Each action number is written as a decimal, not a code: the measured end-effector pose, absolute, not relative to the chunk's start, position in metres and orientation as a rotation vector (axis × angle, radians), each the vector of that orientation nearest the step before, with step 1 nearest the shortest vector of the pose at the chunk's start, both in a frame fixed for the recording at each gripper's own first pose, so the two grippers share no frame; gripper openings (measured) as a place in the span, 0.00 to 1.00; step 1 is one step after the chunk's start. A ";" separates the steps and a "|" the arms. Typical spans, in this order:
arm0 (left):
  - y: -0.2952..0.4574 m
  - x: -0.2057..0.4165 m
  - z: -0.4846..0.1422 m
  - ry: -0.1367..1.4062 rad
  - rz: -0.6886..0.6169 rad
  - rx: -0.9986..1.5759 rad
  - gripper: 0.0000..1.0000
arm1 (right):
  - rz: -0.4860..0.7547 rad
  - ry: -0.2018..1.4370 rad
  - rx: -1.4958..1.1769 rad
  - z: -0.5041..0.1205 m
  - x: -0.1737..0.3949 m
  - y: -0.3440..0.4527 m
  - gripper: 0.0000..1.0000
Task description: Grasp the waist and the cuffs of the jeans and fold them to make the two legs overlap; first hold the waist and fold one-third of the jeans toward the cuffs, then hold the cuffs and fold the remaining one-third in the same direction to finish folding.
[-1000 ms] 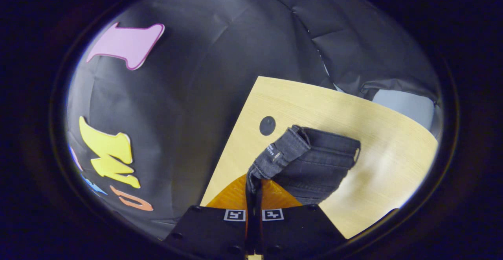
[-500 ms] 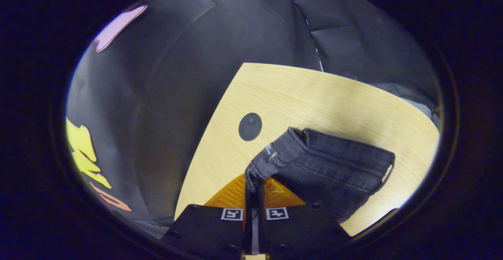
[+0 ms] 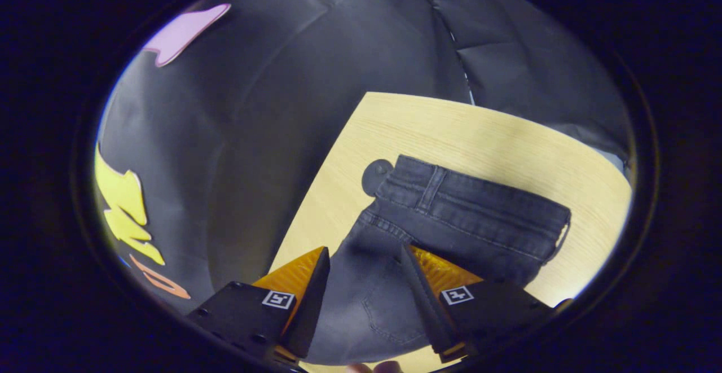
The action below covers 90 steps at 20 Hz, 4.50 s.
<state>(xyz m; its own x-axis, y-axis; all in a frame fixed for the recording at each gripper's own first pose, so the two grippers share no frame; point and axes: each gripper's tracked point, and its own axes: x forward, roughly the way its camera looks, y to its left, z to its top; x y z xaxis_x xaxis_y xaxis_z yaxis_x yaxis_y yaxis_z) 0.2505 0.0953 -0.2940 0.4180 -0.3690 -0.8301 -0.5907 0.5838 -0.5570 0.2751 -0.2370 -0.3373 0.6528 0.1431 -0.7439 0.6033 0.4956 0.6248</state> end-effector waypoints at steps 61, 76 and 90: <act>-0.077 0.088 -0.051 0.437 0.120 -0.141 0.99 | -0.285 0.664 0.393 -0.400 0.200 -0.341 0.92; -0.036 0.074 -0.065 0.457 0.166 -0.210 0.99 | -0.276 0.681 0.447 -0.351 0.195 -0.324 0.12; 0.046 0.062 -0.039 0.259 0.200 -0.078 0.99 | 0.019 0.482 0.111 -0.173 0.218 -0.137 0.11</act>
